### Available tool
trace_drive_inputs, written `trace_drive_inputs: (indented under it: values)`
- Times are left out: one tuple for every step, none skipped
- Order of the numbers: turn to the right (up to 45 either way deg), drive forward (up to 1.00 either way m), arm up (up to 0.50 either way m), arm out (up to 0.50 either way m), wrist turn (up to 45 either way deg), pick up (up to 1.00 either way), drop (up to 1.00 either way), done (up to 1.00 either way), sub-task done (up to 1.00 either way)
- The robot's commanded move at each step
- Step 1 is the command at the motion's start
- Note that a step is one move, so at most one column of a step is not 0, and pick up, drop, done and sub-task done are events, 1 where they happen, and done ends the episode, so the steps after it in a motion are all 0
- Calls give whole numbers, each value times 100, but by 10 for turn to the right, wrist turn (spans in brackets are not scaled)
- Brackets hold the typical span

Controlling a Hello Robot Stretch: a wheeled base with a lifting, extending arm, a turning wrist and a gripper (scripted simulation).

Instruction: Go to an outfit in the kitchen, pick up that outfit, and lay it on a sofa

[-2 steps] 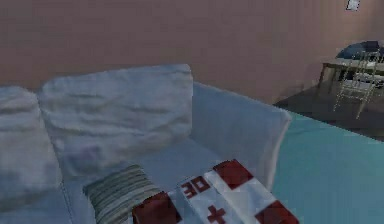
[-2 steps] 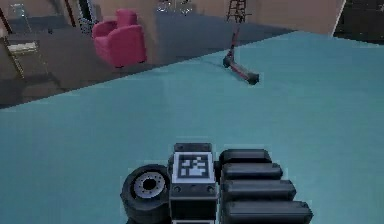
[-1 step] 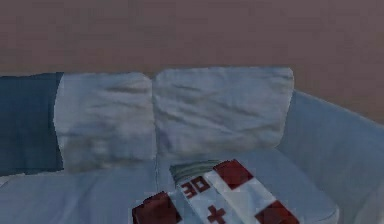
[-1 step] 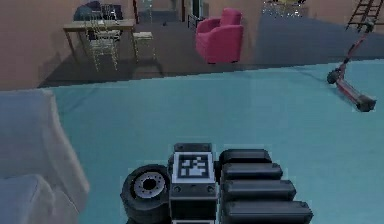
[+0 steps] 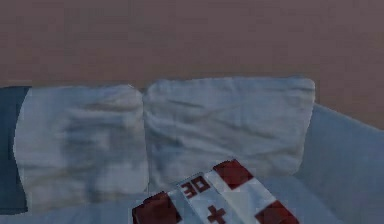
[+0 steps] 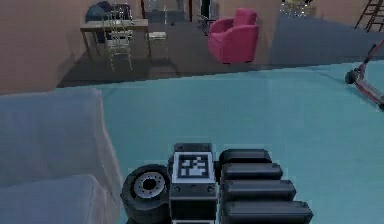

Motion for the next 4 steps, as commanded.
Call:
trace_drive_inputs:
  values:
    - [-90, 0, 0, 0, 0, 0, 0, 0, 0]
    - [60, 0, 0, 0, 0, 0, 0, 0, 0]
    - [-210, 0, 0, 0, 0, 0, 0, 0, 0]
    - [450, 0, 0, 0, 0, 0, 0, 0, 0]
